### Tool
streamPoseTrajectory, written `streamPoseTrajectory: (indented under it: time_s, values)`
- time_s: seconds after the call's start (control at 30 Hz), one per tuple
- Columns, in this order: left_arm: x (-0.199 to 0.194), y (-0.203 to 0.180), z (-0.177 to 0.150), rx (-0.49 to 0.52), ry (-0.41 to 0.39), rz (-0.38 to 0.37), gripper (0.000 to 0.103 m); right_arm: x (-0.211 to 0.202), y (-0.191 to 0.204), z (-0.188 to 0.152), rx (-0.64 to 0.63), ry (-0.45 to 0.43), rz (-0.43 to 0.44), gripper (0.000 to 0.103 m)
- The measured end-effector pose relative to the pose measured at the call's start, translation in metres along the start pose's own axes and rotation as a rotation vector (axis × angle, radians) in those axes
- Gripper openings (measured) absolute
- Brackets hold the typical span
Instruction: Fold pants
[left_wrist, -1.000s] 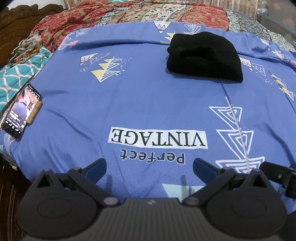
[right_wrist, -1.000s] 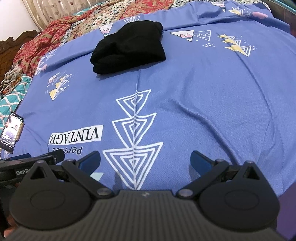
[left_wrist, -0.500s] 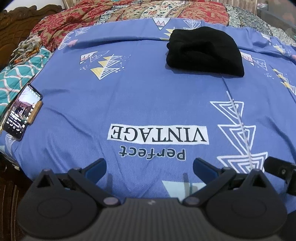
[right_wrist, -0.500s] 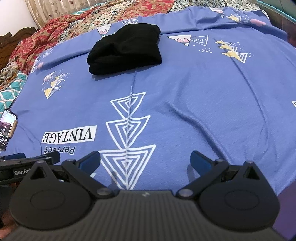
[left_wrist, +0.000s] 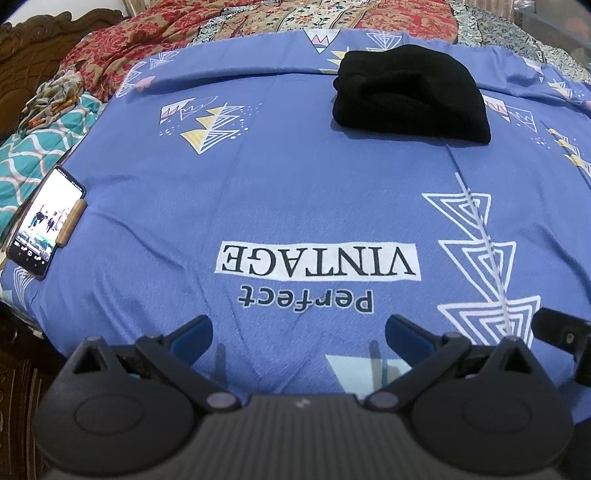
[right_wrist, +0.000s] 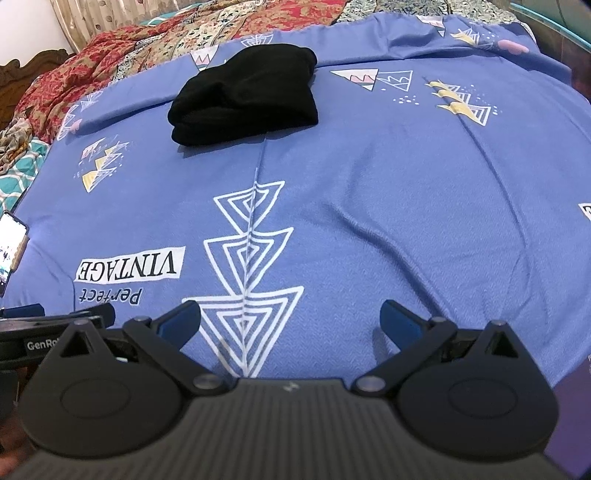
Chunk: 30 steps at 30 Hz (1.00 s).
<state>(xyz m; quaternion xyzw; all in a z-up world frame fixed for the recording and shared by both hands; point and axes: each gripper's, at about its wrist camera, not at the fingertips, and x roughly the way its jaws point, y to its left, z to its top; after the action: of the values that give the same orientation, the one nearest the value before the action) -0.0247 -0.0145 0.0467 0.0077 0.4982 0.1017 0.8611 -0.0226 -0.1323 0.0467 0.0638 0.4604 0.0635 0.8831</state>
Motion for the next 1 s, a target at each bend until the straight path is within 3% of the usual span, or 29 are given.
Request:
streamPoseTrajectory:
  time_s: [1.0]
  values:
    - [0.0022,0.0001,-0.0009,-0.003,0.018,0.014,0.103,0.0042,0.003,-0.0027,-0.009,0.034,0.0,0.103]
